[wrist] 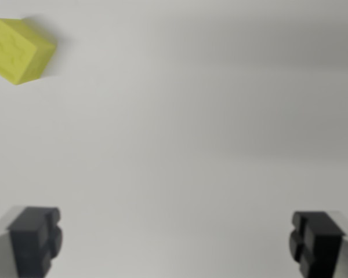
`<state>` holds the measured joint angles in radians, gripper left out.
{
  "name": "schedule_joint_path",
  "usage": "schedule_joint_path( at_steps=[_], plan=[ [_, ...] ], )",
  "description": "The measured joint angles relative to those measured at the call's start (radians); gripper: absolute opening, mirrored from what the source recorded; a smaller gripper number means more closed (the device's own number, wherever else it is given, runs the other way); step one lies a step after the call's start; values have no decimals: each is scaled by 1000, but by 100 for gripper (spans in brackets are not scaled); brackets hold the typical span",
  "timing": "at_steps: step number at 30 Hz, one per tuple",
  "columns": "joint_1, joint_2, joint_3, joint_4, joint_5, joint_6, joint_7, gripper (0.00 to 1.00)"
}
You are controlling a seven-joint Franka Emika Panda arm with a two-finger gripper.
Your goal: Pick yellow cube
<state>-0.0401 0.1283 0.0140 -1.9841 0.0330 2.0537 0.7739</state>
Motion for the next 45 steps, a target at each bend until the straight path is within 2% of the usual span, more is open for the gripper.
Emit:
schedule_joint_path(
  at_steps=[8,24,45],
  plan=[
    [6,6,0,-3,0,12,27,100],
    [69,65,1,-35,1,115,186,100],
    [149,163,0,-43,-1,236,394,100]
  ],
)
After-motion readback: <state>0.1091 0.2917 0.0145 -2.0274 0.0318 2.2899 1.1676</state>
